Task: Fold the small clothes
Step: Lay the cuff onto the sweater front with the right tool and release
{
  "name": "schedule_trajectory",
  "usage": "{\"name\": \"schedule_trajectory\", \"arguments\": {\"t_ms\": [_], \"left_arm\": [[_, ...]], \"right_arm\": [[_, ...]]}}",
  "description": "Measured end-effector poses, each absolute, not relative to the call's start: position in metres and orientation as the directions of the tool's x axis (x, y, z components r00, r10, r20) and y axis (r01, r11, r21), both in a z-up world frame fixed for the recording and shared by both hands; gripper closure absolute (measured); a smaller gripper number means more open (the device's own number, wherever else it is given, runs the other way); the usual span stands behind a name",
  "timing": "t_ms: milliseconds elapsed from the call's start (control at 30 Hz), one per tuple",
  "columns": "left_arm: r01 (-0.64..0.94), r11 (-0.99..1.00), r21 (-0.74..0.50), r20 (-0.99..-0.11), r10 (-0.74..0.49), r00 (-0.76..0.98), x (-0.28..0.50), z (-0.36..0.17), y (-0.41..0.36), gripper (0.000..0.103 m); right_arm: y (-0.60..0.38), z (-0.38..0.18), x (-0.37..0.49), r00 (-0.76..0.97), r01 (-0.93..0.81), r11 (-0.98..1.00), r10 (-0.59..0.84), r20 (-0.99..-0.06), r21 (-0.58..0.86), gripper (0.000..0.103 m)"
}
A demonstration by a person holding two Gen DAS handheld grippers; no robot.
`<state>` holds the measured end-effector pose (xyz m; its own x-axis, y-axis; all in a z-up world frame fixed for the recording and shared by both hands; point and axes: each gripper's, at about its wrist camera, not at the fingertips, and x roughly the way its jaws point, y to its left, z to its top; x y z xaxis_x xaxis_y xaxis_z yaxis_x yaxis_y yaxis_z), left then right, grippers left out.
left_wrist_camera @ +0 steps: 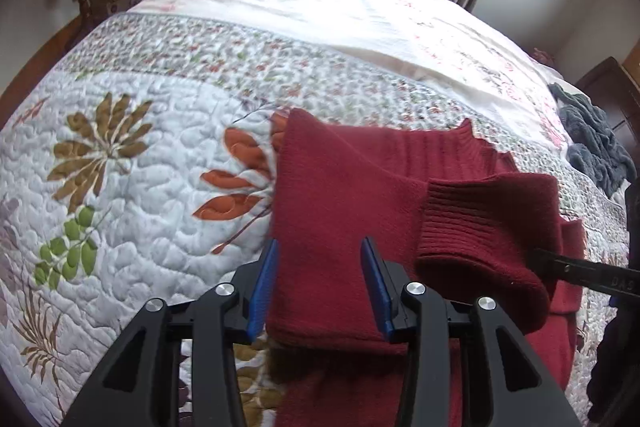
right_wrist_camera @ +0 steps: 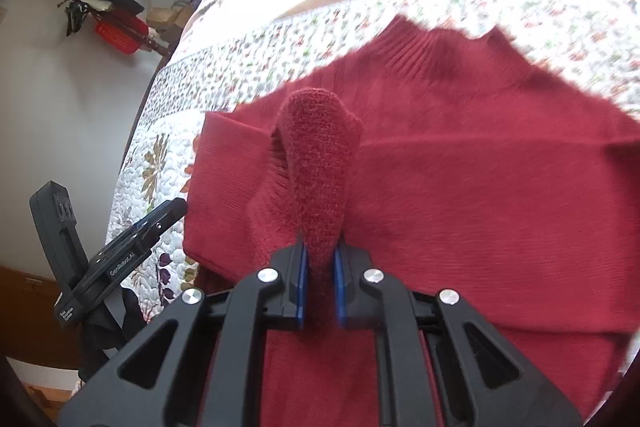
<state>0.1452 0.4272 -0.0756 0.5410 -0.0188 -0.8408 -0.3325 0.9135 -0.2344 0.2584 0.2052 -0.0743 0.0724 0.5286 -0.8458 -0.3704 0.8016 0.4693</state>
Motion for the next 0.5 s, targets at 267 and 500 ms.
{"name": "schedule_trajectory", "arguments": {"t_ms": [267, 500], "left_arm": [[-0.294, 0.935, -0.197, -0.865, -0.025, 0.502, 0.168, -0.095, 0.387, 0.061], [-0.335, 0.916, -0.22, -0.885, -0.043, 0.464, 0.172, -0.121, 0.391, 0.061]], "right_arm": [[0.159, -0.086, 0.283, 0.115, -0.299, 0.862, 0.459, -0.881, 0.41, 0.094], [0.158, -0.133, 0.28, 0.064, -0.267, 0.896, 0.383, -0.922, 0.354, 0.092]]}}
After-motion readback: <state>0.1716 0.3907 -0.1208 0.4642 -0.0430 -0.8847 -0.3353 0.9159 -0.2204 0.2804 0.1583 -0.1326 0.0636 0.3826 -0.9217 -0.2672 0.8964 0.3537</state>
